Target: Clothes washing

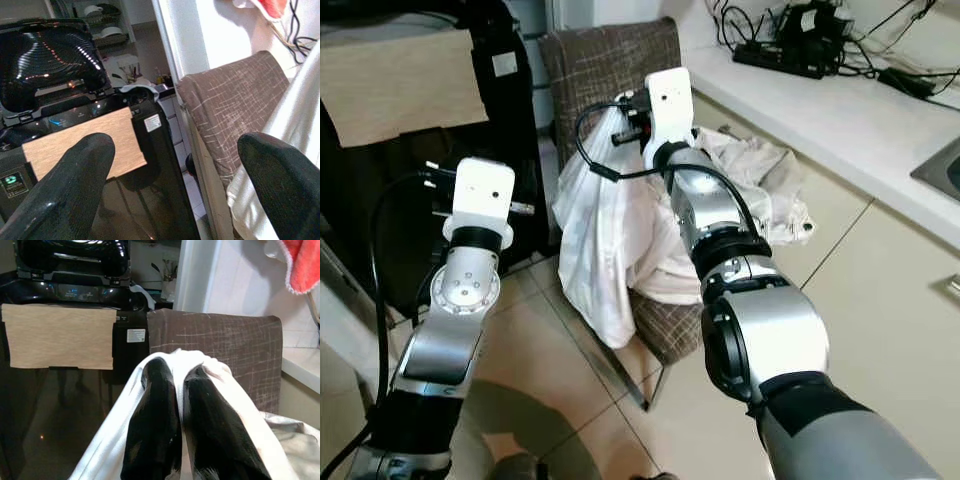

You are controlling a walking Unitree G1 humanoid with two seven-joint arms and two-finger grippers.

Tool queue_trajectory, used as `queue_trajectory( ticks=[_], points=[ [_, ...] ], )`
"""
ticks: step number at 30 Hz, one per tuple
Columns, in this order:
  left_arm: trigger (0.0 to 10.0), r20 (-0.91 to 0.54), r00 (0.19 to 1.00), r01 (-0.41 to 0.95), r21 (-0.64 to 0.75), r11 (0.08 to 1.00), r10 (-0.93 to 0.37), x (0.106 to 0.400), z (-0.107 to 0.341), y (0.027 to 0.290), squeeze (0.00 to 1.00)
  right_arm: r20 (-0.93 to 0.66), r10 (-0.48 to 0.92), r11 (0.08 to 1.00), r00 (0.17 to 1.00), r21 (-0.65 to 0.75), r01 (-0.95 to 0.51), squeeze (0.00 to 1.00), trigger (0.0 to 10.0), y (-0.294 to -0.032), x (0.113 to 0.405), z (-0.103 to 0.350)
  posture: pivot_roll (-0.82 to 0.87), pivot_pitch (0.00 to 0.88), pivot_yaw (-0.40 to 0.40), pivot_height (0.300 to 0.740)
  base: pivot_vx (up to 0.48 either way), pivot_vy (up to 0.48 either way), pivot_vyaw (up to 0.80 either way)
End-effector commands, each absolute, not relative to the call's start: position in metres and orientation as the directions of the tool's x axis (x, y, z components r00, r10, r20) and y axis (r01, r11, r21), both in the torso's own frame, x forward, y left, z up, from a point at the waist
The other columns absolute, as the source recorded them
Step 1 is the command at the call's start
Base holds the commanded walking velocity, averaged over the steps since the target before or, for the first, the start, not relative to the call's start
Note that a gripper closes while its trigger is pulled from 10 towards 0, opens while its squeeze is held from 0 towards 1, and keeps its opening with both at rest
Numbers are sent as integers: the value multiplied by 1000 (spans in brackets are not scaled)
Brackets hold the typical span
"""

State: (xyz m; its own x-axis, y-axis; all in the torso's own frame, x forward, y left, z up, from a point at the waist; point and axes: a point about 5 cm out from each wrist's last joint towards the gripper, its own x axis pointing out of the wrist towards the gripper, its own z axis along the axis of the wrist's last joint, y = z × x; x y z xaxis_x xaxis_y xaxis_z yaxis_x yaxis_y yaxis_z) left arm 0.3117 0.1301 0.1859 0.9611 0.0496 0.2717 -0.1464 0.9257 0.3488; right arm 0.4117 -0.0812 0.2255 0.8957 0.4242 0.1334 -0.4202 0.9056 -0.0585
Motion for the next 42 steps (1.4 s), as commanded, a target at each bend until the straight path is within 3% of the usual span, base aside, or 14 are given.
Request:
queue_trajectory(
  ticks=[1, 15, 36, 42],
  points=[
    [10000, 274, 960, -154, 336, 929, 60, 310, 187, 131, 0, 211, 402, 915, 891, -63, -398, 0, 10000, -85, 414, 246, 170, 0, -88, 740, 0, 0, 694],
    [10000, 260, 964, -151, 361, 920, 56, 310, 184, 129, 0, 180, 393, 920, 902, -71, -387, 0, 10000, -87, 412, 232, 163, 0, -87, 740, 0, 0, 603],
    [10000, 252, 951, -265, 373, 889, 178, 312, 182, 142, 0, 154, 397, 918, 905, -80, -389, 0, 10000, -89, 412, 225, 154, 0, -84, 740, 0, -480, 535],
    [10000, 263, 946, -279, 365, 888, 189, 311, 182, 145, 0, 126, 409, 909, 904, -139, -392, 0, 10000, -86, 410, 219, 145, 0, -82, 740, 0, 0, 267]
  ],
)
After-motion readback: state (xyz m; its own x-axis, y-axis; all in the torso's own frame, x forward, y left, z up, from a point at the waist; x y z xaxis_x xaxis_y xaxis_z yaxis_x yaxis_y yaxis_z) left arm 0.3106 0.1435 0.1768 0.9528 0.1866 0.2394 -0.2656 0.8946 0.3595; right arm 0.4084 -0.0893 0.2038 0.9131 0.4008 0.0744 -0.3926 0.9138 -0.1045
